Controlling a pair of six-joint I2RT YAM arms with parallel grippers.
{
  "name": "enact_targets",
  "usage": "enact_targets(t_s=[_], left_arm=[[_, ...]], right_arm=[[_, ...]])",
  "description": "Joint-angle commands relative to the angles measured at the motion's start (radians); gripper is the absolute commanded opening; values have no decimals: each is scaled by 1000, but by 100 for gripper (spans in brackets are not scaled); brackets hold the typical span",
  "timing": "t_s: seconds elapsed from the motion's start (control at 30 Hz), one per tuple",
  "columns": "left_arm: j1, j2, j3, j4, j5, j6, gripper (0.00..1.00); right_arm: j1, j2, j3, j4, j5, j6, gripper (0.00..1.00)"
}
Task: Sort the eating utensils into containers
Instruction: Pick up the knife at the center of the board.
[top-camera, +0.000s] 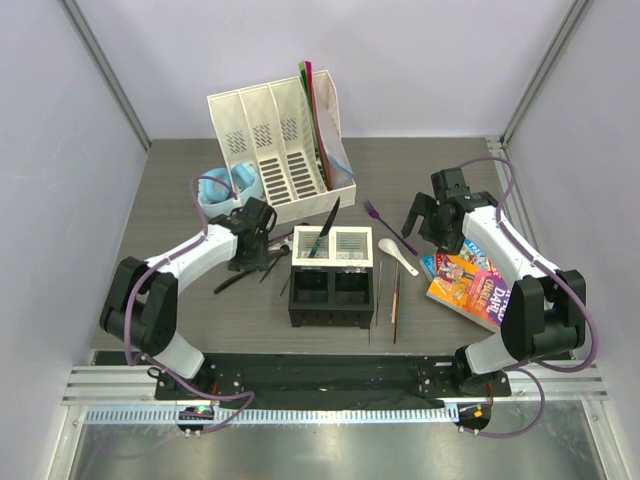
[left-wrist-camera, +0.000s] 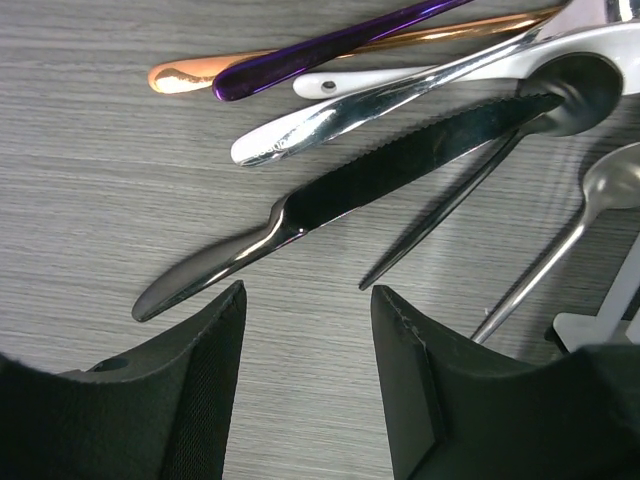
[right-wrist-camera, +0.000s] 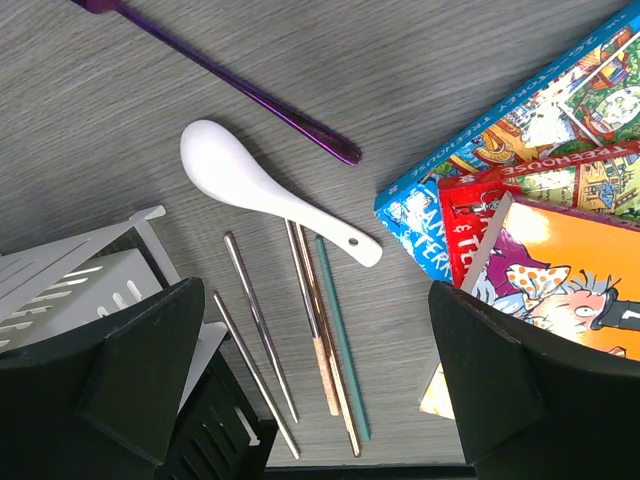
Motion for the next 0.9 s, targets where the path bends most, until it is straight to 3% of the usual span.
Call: enact_targets(t_s=[0.0,0.87], left_arm=[[33,23,19,-9,35,7,52],[93,112,-20,16,33,114,53]], right_arm=[[-7,-36,-3,23,5,-5,100],[-12,-14,17,23,-15,4,99]])
